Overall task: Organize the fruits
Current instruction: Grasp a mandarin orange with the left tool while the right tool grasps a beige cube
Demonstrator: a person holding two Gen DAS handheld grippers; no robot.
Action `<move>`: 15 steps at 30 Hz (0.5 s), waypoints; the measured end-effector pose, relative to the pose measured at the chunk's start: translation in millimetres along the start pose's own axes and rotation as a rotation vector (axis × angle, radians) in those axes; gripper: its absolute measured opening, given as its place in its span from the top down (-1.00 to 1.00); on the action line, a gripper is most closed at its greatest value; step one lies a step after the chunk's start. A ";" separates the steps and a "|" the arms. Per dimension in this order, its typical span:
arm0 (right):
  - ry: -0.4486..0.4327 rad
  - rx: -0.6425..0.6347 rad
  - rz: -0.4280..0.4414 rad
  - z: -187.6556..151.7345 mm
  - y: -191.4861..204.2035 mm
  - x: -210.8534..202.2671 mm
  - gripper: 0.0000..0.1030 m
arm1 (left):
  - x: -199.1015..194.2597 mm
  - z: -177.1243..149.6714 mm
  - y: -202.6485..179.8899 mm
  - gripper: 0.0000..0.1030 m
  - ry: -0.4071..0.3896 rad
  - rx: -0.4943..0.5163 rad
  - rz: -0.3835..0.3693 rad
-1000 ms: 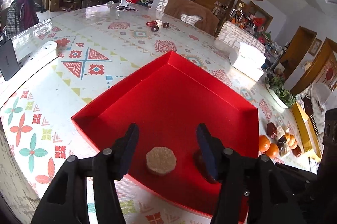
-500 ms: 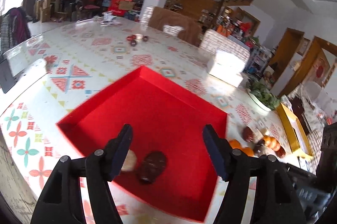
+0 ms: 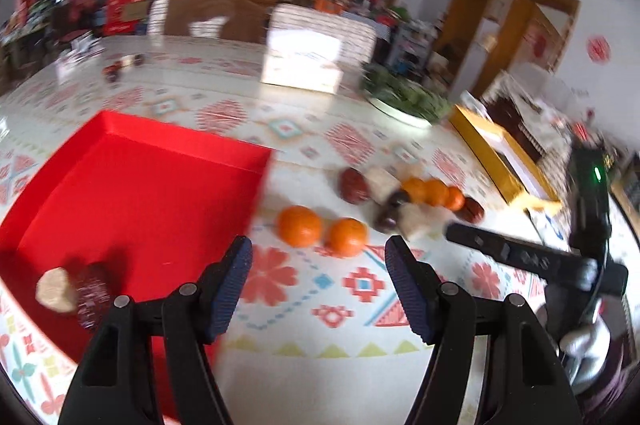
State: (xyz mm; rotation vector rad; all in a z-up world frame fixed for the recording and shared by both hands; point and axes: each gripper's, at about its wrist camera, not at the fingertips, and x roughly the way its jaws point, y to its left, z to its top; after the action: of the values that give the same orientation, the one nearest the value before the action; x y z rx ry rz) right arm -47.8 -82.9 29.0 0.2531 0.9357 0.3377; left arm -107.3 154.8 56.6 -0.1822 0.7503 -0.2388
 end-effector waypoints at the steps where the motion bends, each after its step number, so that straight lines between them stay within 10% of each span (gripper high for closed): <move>1: 0.003 -0.005 0.007 1.0 0.2 3.5 0.10 | 4.5 -1.3 -6.0 -0.32 0.005 0.028 -0.006; 15: 0.071 -0.063 0.045 18.6 7.8 46.9 0.10 | 83.5 3.4 -46.6 -0.32 0.139 0.270 -0.011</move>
State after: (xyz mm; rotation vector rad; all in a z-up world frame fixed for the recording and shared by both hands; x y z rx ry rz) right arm -8.2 -58.7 7.7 0.2062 0.9884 0.4192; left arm -53.0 87.2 16.2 0.0870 0.8471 -0.3634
